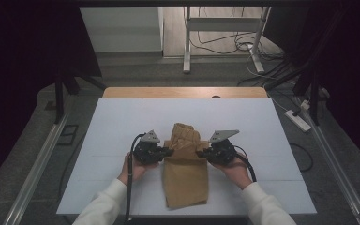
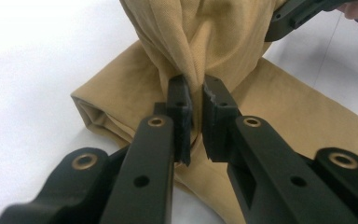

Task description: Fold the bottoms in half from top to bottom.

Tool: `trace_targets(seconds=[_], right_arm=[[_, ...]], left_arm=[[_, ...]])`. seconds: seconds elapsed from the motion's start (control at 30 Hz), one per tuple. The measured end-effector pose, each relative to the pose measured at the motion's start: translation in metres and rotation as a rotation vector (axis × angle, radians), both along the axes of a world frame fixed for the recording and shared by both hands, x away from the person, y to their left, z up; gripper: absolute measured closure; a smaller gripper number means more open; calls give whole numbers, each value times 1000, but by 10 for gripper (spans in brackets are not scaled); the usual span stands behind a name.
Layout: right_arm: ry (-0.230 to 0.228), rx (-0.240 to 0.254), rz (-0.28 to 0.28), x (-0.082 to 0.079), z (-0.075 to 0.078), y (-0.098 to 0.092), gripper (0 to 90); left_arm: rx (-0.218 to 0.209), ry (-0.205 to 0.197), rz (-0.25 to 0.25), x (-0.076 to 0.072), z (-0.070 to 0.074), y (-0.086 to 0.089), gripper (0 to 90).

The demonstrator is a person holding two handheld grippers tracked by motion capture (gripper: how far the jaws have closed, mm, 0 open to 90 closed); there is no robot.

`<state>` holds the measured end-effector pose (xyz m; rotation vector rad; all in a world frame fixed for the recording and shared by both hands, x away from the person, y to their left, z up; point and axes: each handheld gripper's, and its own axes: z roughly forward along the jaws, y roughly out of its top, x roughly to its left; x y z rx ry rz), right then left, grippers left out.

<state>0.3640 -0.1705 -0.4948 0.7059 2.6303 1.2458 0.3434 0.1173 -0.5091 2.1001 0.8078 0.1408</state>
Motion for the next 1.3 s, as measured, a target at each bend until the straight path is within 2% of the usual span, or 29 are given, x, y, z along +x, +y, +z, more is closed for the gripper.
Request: trace_targets(seconds=[0.4, 0.57, 0.8, 1.13, 1.23, 1.3], right_arm=[[13, -5, 25, -10, -3, 1, 830], [16, -23, 40, -17, -5, 1, 824], [35, -34, 43, -22, -10, 0, 821], [29, -27, 49, -27, -10, -4, 820], [39, -30, 50, -28, -12, -5, 809], [41, -35, 52, -28, -13, -6, 782]], left_arm=[[-4, 17, 1, -12, -3, 4, 813], [1, 22, -7, -18, -5, 6, 808], [9, 32, -17, -22, -8, 4, 802], [12, 37, -33, -25, -9, 3, 798], [14, 41, -41, -26, -10, 2, 767], [22, 41, -37, -27, -10, 2, 685]])
